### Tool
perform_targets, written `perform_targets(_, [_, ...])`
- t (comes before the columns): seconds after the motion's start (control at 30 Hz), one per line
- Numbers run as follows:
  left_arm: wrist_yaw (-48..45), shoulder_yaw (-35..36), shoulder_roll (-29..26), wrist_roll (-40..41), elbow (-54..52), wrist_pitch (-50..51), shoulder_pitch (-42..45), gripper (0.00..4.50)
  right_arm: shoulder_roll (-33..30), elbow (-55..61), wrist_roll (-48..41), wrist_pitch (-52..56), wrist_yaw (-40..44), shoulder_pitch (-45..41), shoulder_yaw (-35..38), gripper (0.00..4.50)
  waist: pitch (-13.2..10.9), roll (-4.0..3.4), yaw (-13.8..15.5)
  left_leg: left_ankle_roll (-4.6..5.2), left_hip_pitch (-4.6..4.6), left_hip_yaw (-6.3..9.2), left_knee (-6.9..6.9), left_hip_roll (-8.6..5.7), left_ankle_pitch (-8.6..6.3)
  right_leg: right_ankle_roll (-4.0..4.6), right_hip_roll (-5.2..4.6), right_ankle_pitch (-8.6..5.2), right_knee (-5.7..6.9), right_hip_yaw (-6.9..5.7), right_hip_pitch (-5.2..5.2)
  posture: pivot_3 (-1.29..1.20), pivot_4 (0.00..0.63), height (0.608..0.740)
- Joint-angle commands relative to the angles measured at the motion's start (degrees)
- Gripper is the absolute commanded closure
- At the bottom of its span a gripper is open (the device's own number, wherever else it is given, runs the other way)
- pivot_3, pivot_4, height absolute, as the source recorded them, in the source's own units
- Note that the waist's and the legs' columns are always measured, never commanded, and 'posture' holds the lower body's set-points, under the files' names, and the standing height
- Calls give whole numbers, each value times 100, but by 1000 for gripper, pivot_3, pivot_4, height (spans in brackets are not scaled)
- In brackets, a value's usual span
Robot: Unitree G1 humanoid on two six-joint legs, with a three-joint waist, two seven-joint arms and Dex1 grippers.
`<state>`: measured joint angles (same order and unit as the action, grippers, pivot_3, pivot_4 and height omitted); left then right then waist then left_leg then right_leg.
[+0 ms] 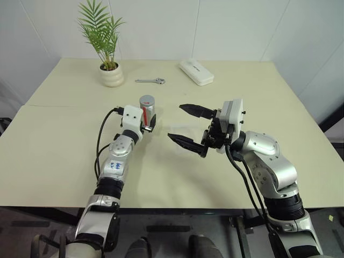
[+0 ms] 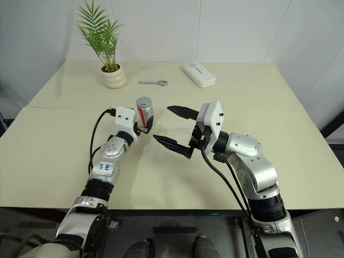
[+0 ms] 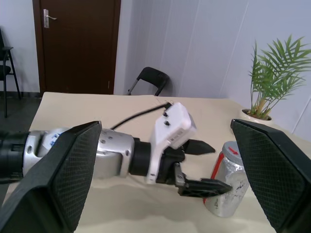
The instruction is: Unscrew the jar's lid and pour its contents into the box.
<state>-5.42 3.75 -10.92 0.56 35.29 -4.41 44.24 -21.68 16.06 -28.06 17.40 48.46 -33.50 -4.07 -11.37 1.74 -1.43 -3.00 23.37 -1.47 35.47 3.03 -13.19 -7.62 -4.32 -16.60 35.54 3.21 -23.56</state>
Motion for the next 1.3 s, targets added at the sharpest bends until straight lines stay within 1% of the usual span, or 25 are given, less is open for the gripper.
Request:
perform_targets(0.03, [62, 55, -62, -59, 396, -417, 283, 22, 38, 285, 8, -80, -112, 47, 16, 0, 0, 0, -13, 0, 0, 0, -2, 0, 0, 0, 0, 0, 0, 0, 0, 0, 150, 740])
perform_targets(0.3, [172, -131, -78, -351, 1516, -953, 863, 22, 150, 246, 27, -105, -176, 90, -59, 0, 0, 1, 11, -1, 1, -1, -3, -1, 0, -2, 0, 0, -1, -1, -1, 0, 150, 740])
perform_targets(0.4, [269, -28, -84, -311, 1698, -1157, 928, 575, 203, 214, 45, -137, -201, 89, -66, 0, 0, 0, -6, -1, 1, -1, -4, -1, 0, -3, 0, 1, -3, -1, -1, 0, 150, 740])
perform_targets(0.6, [112, 63, -90, -194, 2023, -1231, 993, 2513, 331, 200, 106, -161, -262, 135, -92, 0, 0, 0, -2, -1, 1, -2, -9, 0, 0, -4, 1, 0, -3, -1, -3, 0, 150, 740])
perform_targets(0.63, [93, 80, -93, -177, 2063, -1235, 990, 2638, 348, 195, 113, -160, -273, 146, -88, 0, 0, 0, -2, -1, 1, -2, -8, 0, 0, -4, 1, 0, -3, -1, -3, 0, 150, 740])
perform_targets(0.7, [-35, 156, -89, -75, 2137, -1282, 992, 2637, 369, 157, 132, -168, -283, 171, -70, 0, 0, 0, -1, -2, 0, -2, -8, -1, 0, -4, 1, 0, -2, -2, -3, 0, 150, 740])
perform_targets(0.77, [-367, 304, -71, 187, 2027, -1402, 970, 2637, 360, 163, 139, -136, -289, 212, -65, 0, 0, 0, -4, -2, 0, -2, -8, 0, 0, -3, 1, 0, -1, -2, -3, 0, 150, 740])
perform_targets(0.83, [-671, 352, -169, 320, 1679, -1450, 903, 2637, 336, 197, 131, -58, -323, 234, -59, 0, 0, 1, -2, -2, 1, -2, -9, 0, 0, -3, 1, 0, -2, -2, -3, 0, 150, 740])
perform_targets(0.93, [-1398, 437, -561, 708, 482, -960, 546, 2637, 315, 258, 10, 291, -455, 195, -34, 0, 0, 1, -41, -4, 4, -4, -14, 1, 0, -3, 1, 0, -3, 1, -7, 0, 150, 740])
perform_targets(1.0, [-2218, 438, -1056, 1202, -869, -105, 64, 2637, 282, 360, -75, 783, -665, 77, -53, 0, 0, 0, -80, -7, 3, -7, -22, 5, 2, -2, 4, -1, -2, 1, -13, 0, 150, 740])
perform_targets(1.03, [-2461, 424, -1229, 1370, -1349, 238, -110, 2637, 268, 400, -104, 973, -745, 30, -61, 0, 0, 0, -101, -13, 2, -11, -30, 12, 3, 2, 8, -2, 12, 4, -16, 0, 150, 740])
perform_targets(1.07, [-2577, 411, -1340, 1485, -1679, 498, -230, 2637, 256, 432, -125, 1108, -799, 0, -63, 0, 0, 0, -87, -28, 1, -11, -31, 21, 9, 7, 16, -5, 22, 5, -16, 0, 150, 740])
perform_targets(1.13, [-2920, 353, -1617, 1755, -2322, 1146, -480, 2637, 262, 483, -186, 1270, -843, -108, -75, 0, 0, 0, -44, -25, -2, -11, -31, 30, 5, 18, 23, -12, 25, 2, -16, 0, 150, 740])
perform_targets(1.2, [-3844, 111, -2202, 2259, -3361, 1983, -919, 2637, 291, 381, -138, 1788, -1090, -534, -176, 0, 0, 0, -29, -23, -6, -10, -29, 32, 4, 24, 25, -15, 12, 2, -15, 0, 150, 740])
perform_targets(1.23, [-4191, 2, -2412, 2432, -3722, 2267, -1072, 2637, 334, 331, -155, 1932, -1161, -697, -191, 0, -1, 1, -39, -24, -6, -11, -28, 33, 4, 25, 27, -15, 13, 3, -15, 0, 150, 740])
perform_targets(1.3, [-4330, -98, -2596, 2703, -4184, 2888, -1223, 2637, 461, 175, -125, 2149, -1292, -1068, -252, 0, -1, 0, -41, -25, -9, -11, -27, 35, 4, 31, 28, -16, 17, 5, -16, 0, 150, 740])
